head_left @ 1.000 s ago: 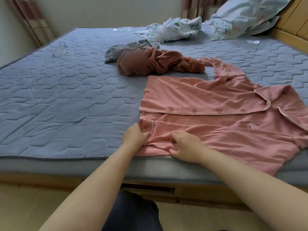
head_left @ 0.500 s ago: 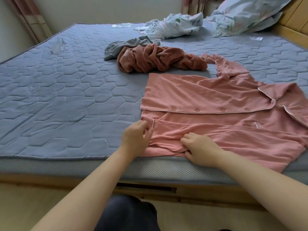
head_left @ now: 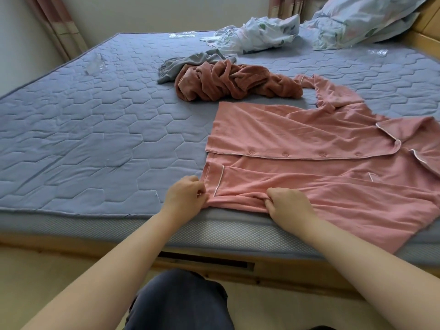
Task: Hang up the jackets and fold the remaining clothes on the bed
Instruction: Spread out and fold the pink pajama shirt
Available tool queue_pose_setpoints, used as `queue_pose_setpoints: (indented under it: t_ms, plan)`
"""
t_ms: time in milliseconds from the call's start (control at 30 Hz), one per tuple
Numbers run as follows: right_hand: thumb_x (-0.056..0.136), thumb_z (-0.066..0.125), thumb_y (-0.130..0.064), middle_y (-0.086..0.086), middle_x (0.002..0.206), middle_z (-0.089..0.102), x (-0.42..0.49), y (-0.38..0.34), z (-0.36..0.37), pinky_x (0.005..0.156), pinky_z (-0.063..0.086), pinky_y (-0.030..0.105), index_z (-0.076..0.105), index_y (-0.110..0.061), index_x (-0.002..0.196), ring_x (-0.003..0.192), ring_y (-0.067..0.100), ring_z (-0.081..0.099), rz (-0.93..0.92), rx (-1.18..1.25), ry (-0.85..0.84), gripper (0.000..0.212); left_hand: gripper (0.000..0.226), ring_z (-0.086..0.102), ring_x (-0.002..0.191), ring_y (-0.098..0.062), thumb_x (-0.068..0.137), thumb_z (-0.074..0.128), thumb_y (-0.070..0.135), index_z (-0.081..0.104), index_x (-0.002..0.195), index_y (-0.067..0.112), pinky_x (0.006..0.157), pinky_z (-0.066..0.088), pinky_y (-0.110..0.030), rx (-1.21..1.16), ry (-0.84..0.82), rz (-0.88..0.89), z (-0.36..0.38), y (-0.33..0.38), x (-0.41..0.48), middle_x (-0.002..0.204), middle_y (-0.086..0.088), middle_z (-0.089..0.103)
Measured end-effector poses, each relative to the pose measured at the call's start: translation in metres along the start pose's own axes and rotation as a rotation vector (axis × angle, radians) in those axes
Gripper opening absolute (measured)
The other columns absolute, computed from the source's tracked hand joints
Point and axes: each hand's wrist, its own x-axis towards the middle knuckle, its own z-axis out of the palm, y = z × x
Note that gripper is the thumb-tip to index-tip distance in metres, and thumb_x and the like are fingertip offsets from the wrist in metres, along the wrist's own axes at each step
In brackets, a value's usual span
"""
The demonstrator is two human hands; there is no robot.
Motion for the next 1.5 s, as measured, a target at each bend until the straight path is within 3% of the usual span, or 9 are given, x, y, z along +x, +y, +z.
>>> queue_pose_setpoints:
  t_ms: [133, 267, 500, 600, 867, 1100, 1267, 1400, 1500]
  plan:
    - [0.065, 0.081, -0.020, 0.001, 0.065, 0.059, -0.004, -0.019, 0.008, 0.040, 0.038, 0.026, 0.058, -0.014, 0.070, 0.057, 0.021, 0.057, -0.164, -0.090, 0.086, 0.024, 0.030, 0.053, 0.074, -0.017, 0.084, 0.065, 0.045, 0.058, 0.077, 0.017, 0.063, 0.038, -0.030, -0.046, -0.021, -0.348, 0.000, -0.007, -0.013, 0.077, 0.004, 0.056]
    - [0.068, 0.075, -0.008, 0.003, 0.080, 0.061, 0.001, -0.026, 0.015, 0.056, 0.050, 0.032, 0.060, -0.011, 0.080, 0.071, 0.023, 0.057, -0.297, 0.103, 0.229, 0.019, 0.034, 0.057, 0.069, -0.014, 0.087, 0.064, 0.043, 0.065, 0.072, 0.012, 0.060, 0.040, -0.026, -0.452, -0.076, -0.516, 0.001, -0.005, -0.025, 0.070, 0.000, 0.064]
    - [0.074, 0.051, 0.003, 0.009, 0.086, 0.061, 0.002, -0.043, 0.019, 0.063, 0.049, 0.035, 0.063, -0.005, 0.078, 0.077, 0.026, 0.055, -0.457, 0.146, 0.324, 0.015, 0.020, 0.064, 0.082, -0.006, 0.076, 0.079, 0.024, 0.067, 0.091, 0.020, 0.070, 0.049, -0.015, -0.751, -0.067, -0.502, -0.001, 0.006, -0.047, 0.088, 0.006, 0.069]
    - [0.069, 0.063, 0.003, 0.010, 0.090, 0.063, 0.005, -0.039, 0.026, 0.063, 0.051, 0.039, 0.066, -0.005, 0.074, 0.080, 0.028, 0.056, -0.370, 0.095, 0.236, 0.010, 0.024, 0.065, 0.084, -0.008, 0.073, 0.081, 0.014, 0.065, 0.090, 0.016, 0.073, 0.052, -0.018, -0.753, -0.041, -0.493, 0.003, 0.008, -0.046, 0.088, 0.006, 0.070]
    - [0.077, 0.056, -0.040, 0.006, 0.100, 0.067, 0.002, -0.039, 0.020, 0.077, 0.053, 0.035, 0.071, -0.011, 0.079, 0.092, 0.024, 0.060, -0.252, 0.049, 0.154, 0.033, 0.025, 0.066, 0.070, -0.002, 0.072, 0.083, 0.017, 0.065, 0.090, 0.020, 0.068, 0.049, -0.019, -0.878, 0.133, -0.580, 0.007, 0.017, -0.039, 0.073, 0.007, 0.071]
    - [0.076, 0.070, -0.008, 0.005, 0.092, 0.061, 0.005, -0.041, 0.023, 0.074, 0.050, 0.038, 0.068, -0.009, 0.070, 0.087, 0.025, 0.054, -0.275, 0.164, 0.233, 0.007, 0.034, 0.067, 0.083, -0.013, 0.083, 0.070, 0.006, 0.063, 0.112, 0.022, 0.093, 0.047, -0.030, -1.175, 0.128, -0.531, -0.011, 0.013, -0.040, 0.079, -0.003, 0.069]
    - [0.074, 0.056, 0.005, 0.007, 0.076, 0.054, -0.008, -0.046, 0.018, 0.069, 0.040, 0.035, 0.060, -0.006, 0.066, 0.072, 0.025, 0.046, -0.456, 0.055, 0.427, 0.014, 0.035, 0.066, 0.089, -0.004, 0.082, 0.074, 0.015, 0.064, 0.111, 0.032, 0.084, 0.050, -0.019, -0.953, 0.029, -0.500, -0.008, 0.019, -0.040, 0.092, 0.006, 0.072]
    - [0.077, 0.039, 0.004, 0.009, 0.079, 0.062, -0.018, -0.045, 0.024, 0.068, 0.050, 0.037, 0.063, -0.006, 0.073, 0.072, 0.028, 0.058, -0.612, -0.037, 0.293, 0.027, 0.021, 0.067, 0.075, -0.006, 0.086, 0.067, 0.007, 0.068, 0.103, 0.020, 0.065, 0.051, -0.014, -1.100, 0.171, -0.613, -0.013, 0.021, -0.042, 0.081, -0.002, 0.072]
    - [0.073, 0.050, 0.008, 0.008, 0.082, 0.064, -0.021, -0.048, 0.033, 0.060, 0.053, 0.035, 0.063, -0.006, 0.078, 0.071, 0.027, 0.061, -0.507, 0.037, 0.244, 0.020, 0.012, 0.064, 0.082, -0.008, 0.087, 0.067, 0.013, 0.068, 0.092, 0.024, 0.066, 0.048, -0.017, -1.034, 0.170, -0.724, -0.009, 0.022, -0.044, 0.087, 0.002, 0.070]
